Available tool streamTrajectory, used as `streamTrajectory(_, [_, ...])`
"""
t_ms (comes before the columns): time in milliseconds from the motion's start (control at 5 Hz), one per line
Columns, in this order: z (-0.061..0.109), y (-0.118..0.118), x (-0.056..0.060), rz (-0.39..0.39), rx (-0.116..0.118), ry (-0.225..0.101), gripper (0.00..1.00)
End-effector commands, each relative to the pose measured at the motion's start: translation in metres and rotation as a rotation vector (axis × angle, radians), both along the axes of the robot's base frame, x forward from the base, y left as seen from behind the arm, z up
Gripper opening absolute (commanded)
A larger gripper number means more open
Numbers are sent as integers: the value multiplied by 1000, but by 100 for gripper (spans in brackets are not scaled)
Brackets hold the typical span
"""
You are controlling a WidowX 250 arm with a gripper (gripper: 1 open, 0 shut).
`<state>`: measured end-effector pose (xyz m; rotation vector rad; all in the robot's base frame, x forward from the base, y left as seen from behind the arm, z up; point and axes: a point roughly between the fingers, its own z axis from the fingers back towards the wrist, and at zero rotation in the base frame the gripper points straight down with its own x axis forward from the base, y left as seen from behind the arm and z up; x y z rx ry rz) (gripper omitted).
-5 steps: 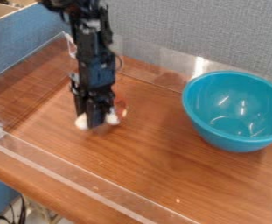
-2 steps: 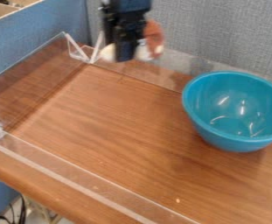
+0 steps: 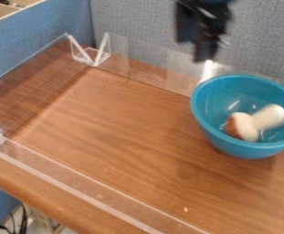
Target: Put the mushroom in the blue bowl
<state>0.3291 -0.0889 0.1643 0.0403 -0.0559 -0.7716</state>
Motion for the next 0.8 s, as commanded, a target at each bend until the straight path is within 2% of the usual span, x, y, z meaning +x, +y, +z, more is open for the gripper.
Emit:
streamTrajectory(0, [12,-36,3,-14,-25,-70,100])
streamTrajectory(200, [-1,-44,-1,-84,-27,-53,100])
streamTrajectory(400, [-23,-42,-4,-135,-31,-27,100])
streamTrajectory(600, [-38,-42,-6,-120,-30,-2,100])
